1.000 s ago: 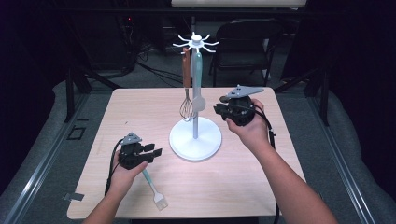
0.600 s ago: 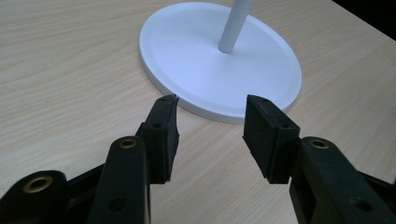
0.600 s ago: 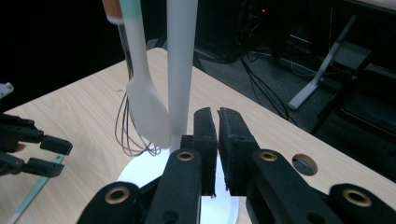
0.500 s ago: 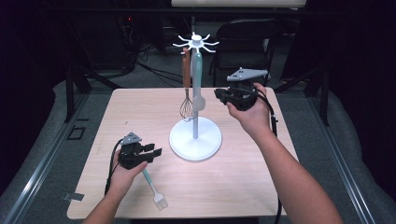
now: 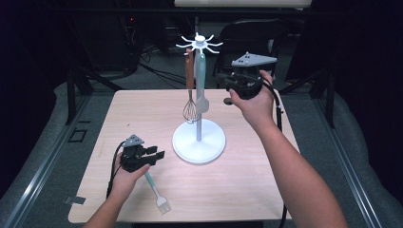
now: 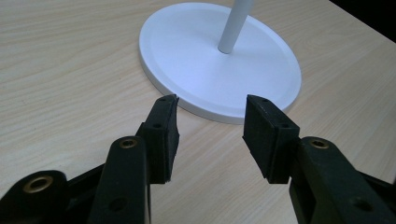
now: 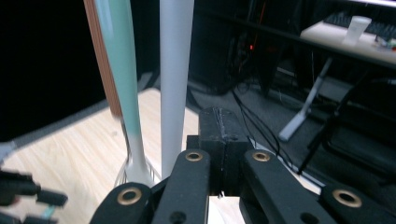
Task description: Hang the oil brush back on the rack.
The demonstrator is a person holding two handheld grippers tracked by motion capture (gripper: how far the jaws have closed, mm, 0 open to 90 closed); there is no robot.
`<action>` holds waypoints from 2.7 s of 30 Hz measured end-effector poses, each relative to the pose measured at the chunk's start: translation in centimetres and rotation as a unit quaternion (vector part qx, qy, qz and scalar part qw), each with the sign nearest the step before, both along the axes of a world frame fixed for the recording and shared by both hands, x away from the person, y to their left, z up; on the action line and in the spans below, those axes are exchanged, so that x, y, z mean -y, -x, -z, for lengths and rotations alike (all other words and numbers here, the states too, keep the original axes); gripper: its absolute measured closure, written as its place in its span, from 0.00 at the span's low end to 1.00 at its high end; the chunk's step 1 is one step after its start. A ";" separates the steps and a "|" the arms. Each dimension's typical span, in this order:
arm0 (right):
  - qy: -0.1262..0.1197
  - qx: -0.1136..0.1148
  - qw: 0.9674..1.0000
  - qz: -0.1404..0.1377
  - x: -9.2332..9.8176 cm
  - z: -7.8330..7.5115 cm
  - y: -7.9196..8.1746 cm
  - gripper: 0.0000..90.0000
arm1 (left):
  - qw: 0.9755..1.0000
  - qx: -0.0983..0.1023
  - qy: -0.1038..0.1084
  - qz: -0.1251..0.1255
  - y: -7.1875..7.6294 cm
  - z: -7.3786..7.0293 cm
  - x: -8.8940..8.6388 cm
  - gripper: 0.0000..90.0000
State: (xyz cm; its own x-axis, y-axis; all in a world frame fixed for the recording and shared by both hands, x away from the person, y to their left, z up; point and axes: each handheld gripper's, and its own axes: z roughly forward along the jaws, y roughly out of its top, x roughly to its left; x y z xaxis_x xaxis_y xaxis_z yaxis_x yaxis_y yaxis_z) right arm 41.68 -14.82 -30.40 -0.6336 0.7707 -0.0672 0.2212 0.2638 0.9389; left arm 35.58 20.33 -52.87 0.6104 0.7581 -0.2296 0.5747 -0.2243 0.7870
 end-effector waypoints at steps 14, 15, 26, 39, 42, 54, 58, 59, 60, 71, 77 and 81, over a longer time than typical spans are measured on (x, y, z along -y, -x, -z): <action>-0.058 0.050 0.997 0.010 0.3 -4.0 0.0 1.00 | 1.000 0.000 -0.001 0.000 0.0 0.0 0.0 0.61; -0.056 0.051 0.997 0.010 0.3 -4.1 0.1 1.00 | 1.000 -0.001 -0.002 0.001 0.0 0.1 0.0 0.61; -0.050 0.062 0.997 0.004 -0.3 -4.9 0.9 1.00 | 1.000 0.000 -0.002 0.001 0.0 0.1 0.0 0.61; -0.040 0.075 0.996 -0.023 -2.6 -5.1 2.1 1.00 | 1.000 0.002 -0.002 -0.001 -0.1 0.0 -0.2 0.61; -0.038 0.074 0.996 -0.026 -2.9 -5.1 2.2 1.00 | 1.000 0.001 -0.004 0.000 -0.1 0.0 -0.3 0.61; -0.036 0.075 0.996 -0.022 -2.8 -4.6 2.3 1.00 | 1.000 0.001 -0.003 -0.007 -0.2 0.0 -0.4 0.61; -0.030 0.072 0.997 -0.018 -2.4 -3.9 2.4 1.00 | 1.000 0.001 -0.001 -0.009 -0.2 0.0 -0.5 0.61; -0.028 0.071 0.997 -0.018 -2.3 -3.7 2.4 1.00 | 1.000 0.001 -0.001 -0.009 -0.2 0.0 -0.5 0.61; -0.027 0.067 0.997 -0.018 -2.2 -3.4 2.4 1.00 | 1.000 0.001 -0.001 -0.009 -0.2 0.1 -0.5 0.61; -0.027 0.039 0.999 -0.021 -1.5 0.1 2.5 0.98 | 1.000 0.001 -0.002 -0.010 -0.2 0.1 -0.6 0.61; -0.023 0.018 0.999 -0.022 -1.2 2.3 2.7 0.98 | 1.000 0.001 -0.002 -0.012 -0.3 0.1 -0.8 0.61; -0.015 0.003 1.000 -0.024 -1.0 4.0 2.9 0.98 | 1.000 0.000 -0.003 -0.014 -0.3 0.0 -0.9 0.61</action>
State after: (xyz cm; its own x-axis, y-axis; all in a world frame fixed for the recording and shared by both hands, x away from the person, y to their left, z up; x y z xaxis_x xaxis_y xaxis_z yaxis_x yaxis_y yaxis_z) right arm 38.80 -13.83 -34.42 -0.6701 0.7407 -0.0488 0.2036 0.2467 0.9475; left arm 35.85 21.20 -52.91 0.5892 0.7759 -0.2254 0.5803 -0.2123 0.7862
